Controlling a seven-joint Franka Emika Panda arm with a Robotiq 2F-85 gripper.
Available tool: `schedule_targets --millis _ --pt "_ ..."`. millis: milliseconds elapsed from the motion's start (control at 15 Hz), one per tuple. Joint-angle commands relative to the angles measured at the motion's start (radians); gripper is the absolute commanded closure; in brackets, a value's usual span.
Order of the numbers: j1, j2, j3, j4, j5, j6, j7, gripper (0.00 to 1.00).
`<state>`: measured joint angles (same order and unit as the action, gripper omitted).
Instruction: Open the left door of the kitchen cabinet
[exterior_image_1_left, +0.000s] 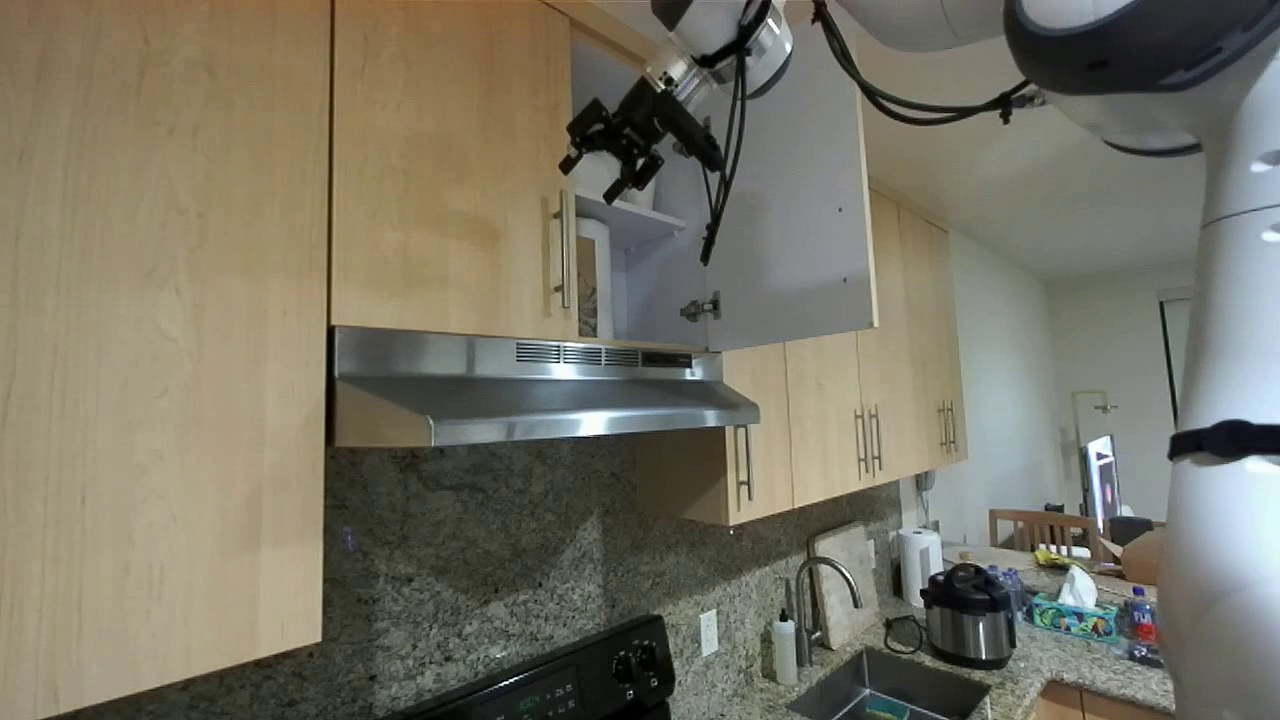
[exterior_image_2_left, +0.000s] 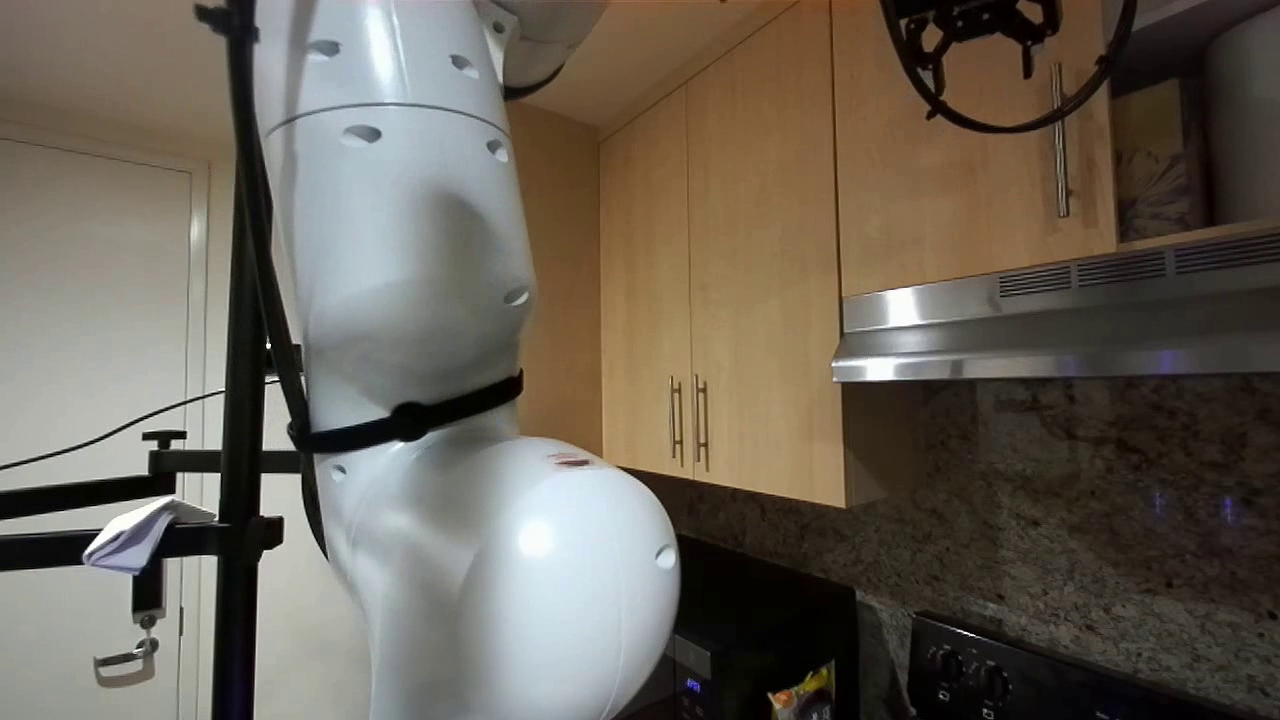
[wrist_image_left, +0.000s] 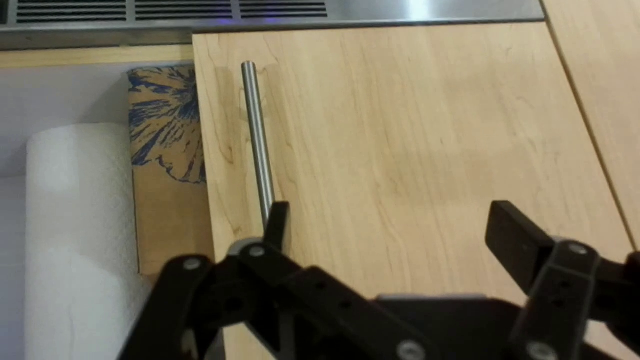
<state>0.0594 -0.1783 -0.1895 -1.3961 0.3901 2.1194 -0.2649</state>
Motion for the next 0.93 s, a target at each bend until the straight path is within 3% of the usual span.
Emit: schedule_targets --millis 0,533,867 --pt "-0.049 0.107 0.013 0.149 -0.004 -0.003 0.094 0.0" --pt "-0.051 0.233 -0.052 0.302 -0.003 -0.073 0.127 0.0" --pt "-0.072 0.258 -0.079 0.334 0.098 -0.248 0.054 0.0"
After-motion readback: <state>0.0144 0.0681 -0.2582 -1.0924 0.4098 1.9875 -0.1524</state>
